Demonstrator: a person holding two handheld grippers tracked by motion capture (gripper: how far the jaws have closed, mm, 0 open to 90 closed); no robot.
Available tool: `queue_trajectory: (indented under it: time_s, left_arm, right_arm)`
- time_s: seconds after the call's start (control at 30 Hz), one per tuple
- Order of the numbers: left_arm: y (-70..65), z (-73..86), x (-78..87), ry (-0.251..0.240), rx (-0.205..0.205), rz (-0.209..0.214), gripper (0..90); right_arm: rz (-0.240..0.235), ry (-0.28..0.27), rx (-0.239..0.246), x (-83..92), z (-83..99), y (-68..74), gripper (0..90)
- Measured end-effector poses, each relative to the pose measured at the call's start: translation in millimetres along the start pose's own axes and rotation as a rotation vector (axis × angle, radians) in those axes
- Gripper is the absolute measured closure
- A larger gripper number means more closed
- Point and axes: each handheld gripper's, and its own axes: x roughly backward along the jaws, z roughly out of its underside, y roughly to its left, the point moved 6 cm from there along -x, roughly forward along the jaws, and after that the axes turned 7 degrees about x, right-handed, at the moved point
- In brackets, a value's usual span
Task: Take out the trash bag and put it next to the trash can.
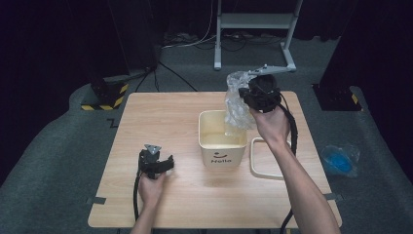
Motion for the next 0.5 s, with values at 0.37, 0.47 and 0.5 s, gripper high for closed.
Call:
queue_trajectory:
  time_s: [0.37, 0.47, 0.5]
  left_arm:
    - [0.1, 0.1, 0.1, 0.001, -0.002, 0.0, 21.8]
    - [0.1, 0.1, 0.1, 0.002, -0.002, 0.0, 21.9]
    - [0.1, 0.1, 0.0, 0.002, -0.002, 0.0, 21.9]
  right_arm:
    - [0.033, -0.001, -0.008, 8.0, 3.8, -13.2, 89.7]
    - [0.043, 0.006, -0.013, 9.3, 6.5, -18.1, 89.7]
    - [0.047, 0.008, -0.016, 9.7, 7.4, -19.6, 89.7]
